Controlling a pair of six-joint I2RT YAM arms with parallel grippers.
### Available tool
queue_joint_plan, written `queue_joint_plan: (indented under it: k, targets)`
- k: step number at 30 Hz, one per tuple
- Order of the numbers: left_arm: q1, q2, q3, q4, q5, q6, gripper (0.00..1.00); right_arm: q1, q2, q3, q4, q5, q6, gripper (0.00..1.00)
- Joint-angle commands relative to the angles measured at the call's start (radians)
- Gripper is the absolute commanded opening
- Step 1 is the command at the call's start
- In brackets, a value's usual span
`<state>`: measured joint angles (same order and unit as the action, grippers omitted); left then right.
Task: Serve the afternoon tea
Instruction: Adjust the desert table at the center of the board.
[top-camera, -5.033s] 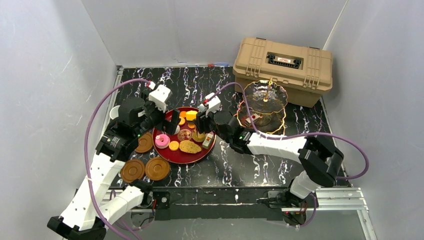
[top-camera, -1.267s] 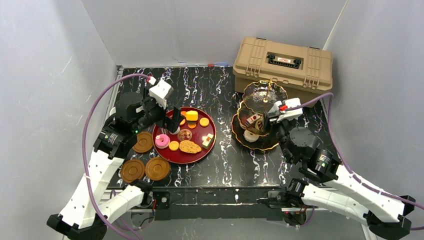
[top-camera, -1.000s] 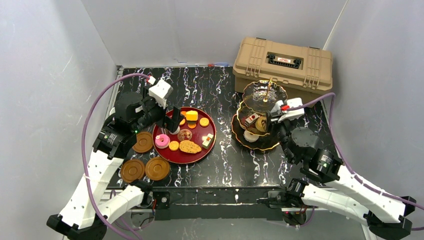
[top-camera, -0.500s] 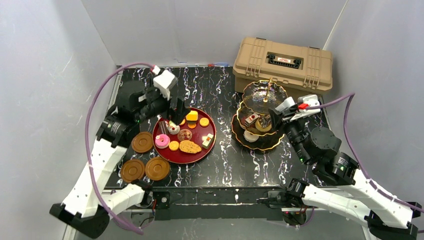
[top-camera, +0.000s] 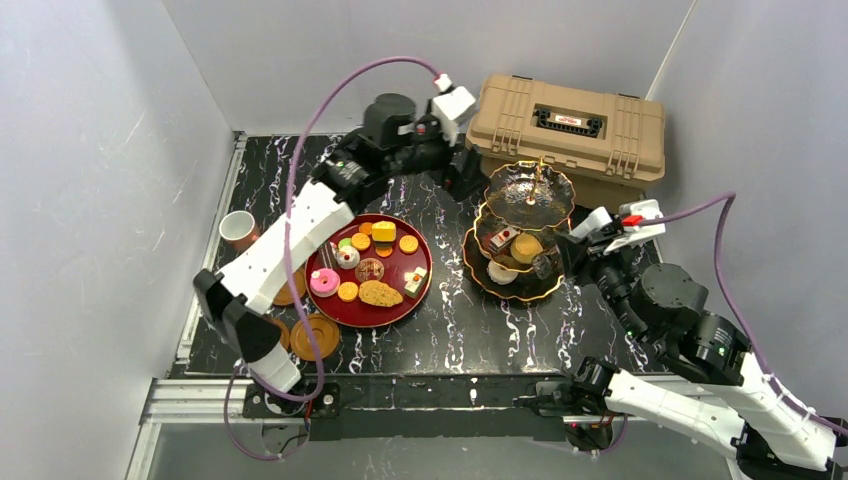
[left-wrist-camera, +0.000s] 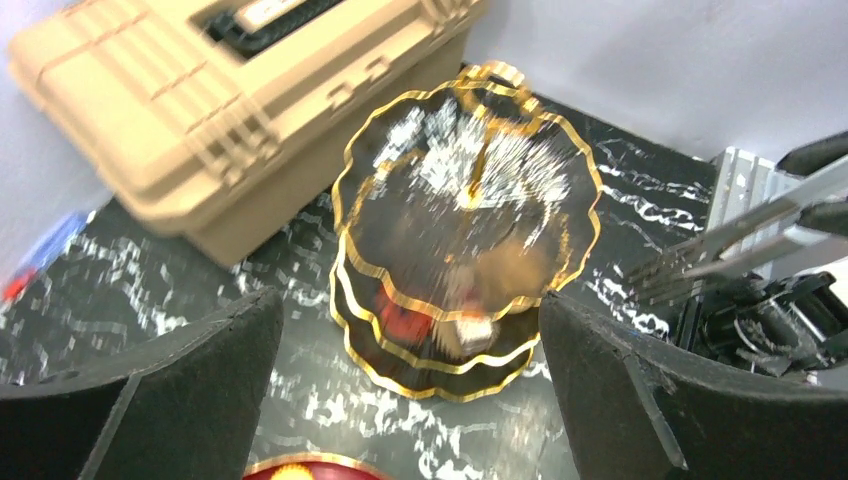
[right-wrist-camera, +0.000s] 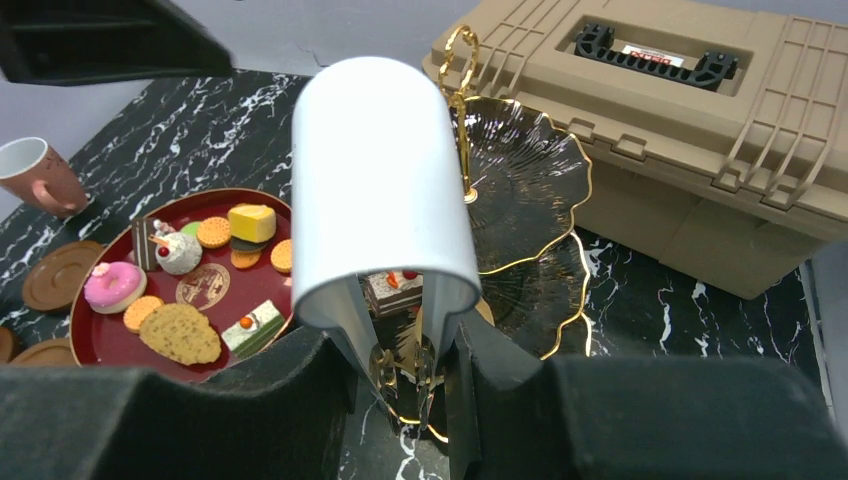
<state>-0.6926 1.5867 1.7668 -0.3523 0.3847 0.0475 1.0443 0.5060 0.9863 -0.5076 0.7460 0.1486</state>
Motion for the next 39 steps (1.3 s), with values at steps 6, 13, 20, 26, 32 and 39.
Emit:
queue_joint_plan:
  k: [6,13,20,26,32,39]
  targets:
    - [-0.200,0.217,0.277,0.021,-0.114,-0.006,0.98,-0.003,-0.032,0.076,-0.057,0.025,0.055,0.19]
    - [-0.268,0.358,0.422,0.026,-0.192,-0.033,0.98,-0.003,-0.069,0.095,-0.075,0.025,0.051,0.19]
    - [-0.281,0.445,0.513,0.011,-0.267,-0.011,0.66,-0.003,-0.091,0.094,-0.072,0.013,0.053,0.19]
    - [-0.291,0.448,0.525,0.017,-0.312,0.011,0.17,-0.003,-0.104,0.086,-0.072,0.010,0.051,0.19]
    - [-0.292,0.390,0.443,0.079,-0.369,0.073,0.07,-0.003,-0.107,0.083,-0.069,0.011,0.050,0.19]
    - [-0.290,0.302,0.326,0.171,-0.460,0.150,0.00,-0.003,-0.107,0.075,-0.059,0.005,0.051,0.19]
